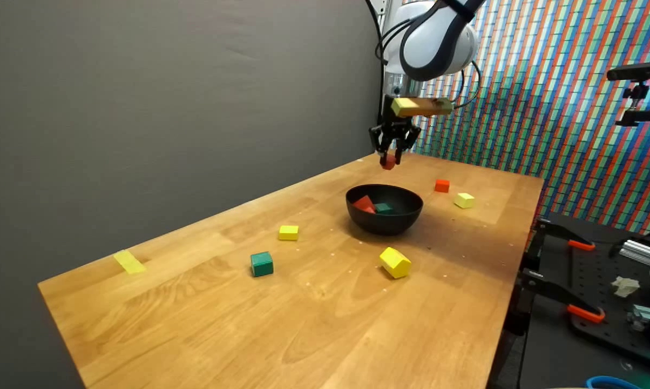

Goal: Remove the objects from the bowl and place them on the table one by one

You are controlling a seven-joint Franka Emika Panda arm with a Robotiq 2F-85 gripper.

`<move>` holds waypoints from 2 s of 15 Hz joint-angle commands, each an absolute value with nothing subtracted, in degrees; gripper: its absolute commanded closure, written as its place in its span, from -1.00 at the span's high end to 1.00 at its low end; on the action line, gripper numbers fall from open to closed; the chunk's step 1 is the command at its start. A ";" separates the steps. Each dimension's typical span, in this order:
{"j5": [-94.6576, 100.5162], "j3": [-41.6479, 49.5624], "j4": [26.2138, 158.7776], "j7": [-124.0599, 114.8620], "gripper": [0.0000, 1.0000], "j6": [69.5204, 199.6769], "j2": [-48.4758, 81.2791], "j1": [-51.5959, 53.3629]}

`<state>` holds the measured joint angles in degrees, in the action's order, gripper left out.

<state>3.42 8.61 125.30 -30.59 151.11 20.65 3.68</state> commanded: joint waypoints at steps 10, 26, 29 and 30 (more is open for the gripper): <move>-1.45 7.20 121.27 -28.75 1.00 143.97 20.97 3.24; -11.89 -1.01 126.60 -22.89 1.00 131.44 17.21 4.20; -10.26 -0.73 126.04 -23.86 1.00 131.18 18.59 4.86; -10.21 -0.89 125.34 -23.58 0.96 130.70 19.62 4.98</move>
